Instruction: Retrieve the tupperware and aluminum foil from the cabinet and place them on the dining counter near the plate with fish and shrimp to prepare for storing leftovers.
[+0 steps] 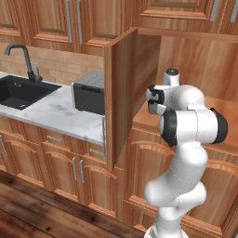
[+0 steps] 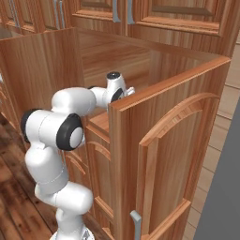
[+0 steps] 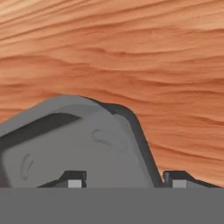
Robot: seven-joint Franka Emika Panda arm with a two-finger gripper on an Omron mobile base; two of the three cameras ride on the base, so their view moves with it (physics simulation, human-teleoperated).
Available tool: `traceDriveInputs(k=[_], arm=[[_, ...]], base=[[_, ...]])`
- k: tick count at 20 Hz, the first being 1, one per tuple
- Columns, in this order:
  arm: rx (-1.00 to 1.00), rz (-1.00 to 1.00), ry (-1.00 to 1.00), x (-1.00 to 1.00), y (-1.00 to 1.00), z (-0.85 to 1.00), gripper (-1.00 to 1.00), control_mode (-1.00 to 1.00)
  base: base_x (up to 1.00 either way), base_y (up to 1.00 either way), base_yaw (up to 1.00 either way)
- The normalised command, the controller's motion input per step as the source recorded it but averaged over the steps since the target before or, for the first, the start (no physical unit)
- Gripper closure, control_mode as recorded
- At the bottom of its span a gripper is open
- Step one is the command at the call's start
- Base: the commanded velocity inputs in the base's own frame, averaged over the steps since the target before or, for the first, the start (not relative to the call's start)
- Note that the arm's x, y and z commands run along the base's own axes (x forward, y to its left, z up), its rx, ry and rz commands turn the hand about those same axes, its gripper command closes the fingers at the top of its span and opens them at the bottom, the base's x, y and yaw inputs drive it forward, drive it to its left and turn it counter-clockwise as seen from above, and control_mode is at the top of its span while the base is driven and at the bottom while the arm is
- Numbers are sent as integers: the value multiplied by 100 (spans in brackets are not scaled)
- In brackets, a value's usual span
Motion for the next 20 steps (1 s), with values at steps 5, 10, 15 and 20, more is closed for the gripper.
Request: traceDriveInputs(k=[5, 10, 15, 20], arm=[[0, 3, 0, -13, 0, -38, 100, -100], [0, 1, 0, -82, 0, -7, 100, -100], [0, 2, -3, -100, 0, 19, 100, -100], [0, 7, -4, -100, 0, 80, 100, -100]], base=[[0, 0, 0], [0, 0, 0], [0, 0, 0], [0, 0, 0]])
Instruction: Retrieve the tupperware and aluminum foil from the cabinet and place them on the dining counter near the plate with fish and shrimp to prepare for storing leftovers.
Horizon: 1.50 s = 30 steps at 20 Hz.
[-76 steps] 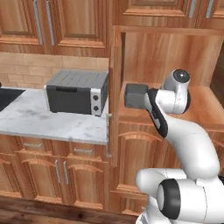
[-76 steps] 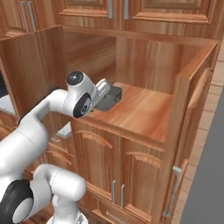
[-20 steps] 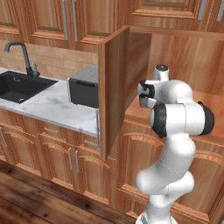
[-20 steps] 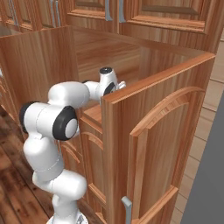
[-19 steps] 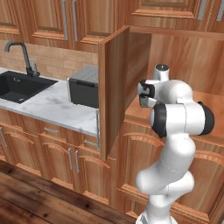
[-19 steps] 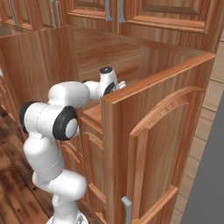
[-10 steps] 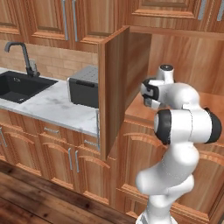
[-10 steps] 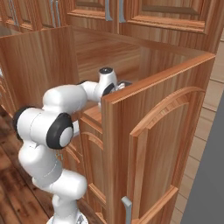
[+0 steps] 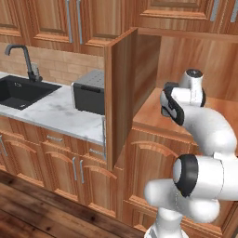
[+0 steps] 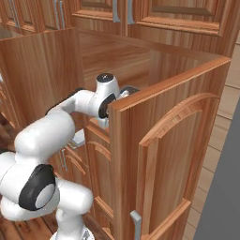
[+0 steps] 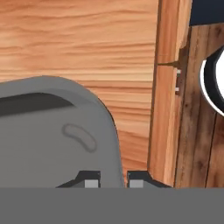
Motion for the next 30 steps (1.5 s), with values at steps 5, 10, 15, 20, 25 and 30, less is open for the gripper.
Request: traceDriveInputs(k=[5, 10, 15, 20, 25, 30], arm=[[0, 16, -2, -100, 0, 100, 100, -100], [-8, 23, 0, -100, 8, 81, 100, -100], [-12, 17, 8, -100, 13, 71, 100, -100], [-17, 8, 17, -100, 17, 55, 100, -100], [-9, 0, 2, -60, 4, 3, 100, 100], [0, 0, 0, 0, 0, 0, 100, 100]], base=[[0, 0, 0], [0, 0, 0], [0, 0, 0], [0, 0, 0], [-40, 2, 0], [-91, 65, 15]])
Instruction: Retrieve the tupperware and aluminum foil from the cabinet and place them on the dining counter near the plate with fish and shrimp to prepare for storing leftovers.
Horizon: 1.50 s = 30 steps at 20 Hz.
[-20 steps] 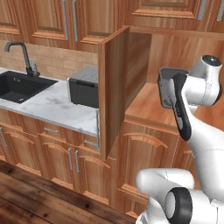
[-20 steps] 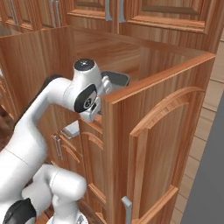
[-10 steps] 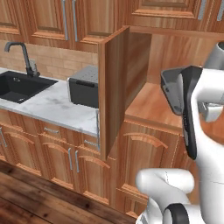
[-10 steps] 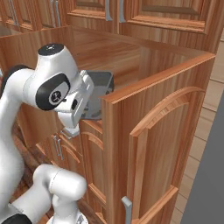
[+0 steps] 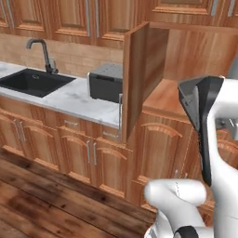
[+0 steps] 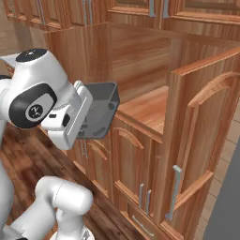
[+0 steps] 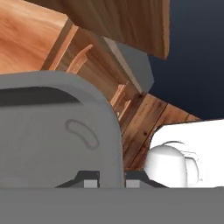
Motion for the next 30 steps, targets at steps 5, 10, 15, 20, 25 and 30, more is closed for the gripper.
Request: traceDriveInputs(k=[5, 10, 15, 20, 25, 30], arm=[[0, 0, 0, 0, 0, 0, 100, 100], [0, 0, 0, 0, 0, 0, 100, 100], [0, 0, 0, 0, 0, 0, 100, 100], [0, 0, 0, 0, 0, 0, 100, 100], [0, 0, 0, 0, 0, 0, 100, 100], [0, 0, 0, 0, 0, 0, 100, 100]], base=[[-37, 100, 50], [15, 72, 73], [83, 5, 69], [100, 0, 56], [100, 0, 43], [100, 0, 32]])
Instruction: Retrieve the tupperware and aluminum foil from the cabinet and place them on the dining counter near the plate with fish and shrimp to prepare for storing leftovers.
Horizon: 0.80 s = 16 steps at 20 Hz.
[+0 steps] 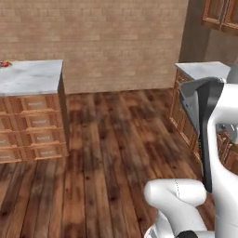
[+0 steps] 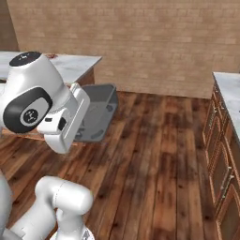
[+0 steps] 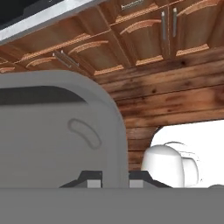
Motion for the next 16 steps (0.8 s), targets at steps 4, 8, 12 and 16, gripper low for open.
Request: traceDriveInputs(k=[4, 8, 12, 16], arm=[[0, 0, 0, 0, 0, 0, 100, 100], [0, 0, 0, 0, 0, 0, 100, 100], [0, 0, 0, 0, 0, 0, 100, 100], [0, 0, 0, 0, 0, 0, 100, 100]], base=[[100, 0, 31], [100, 0, 29], [100, -8, 35], [100, -27, 36]])
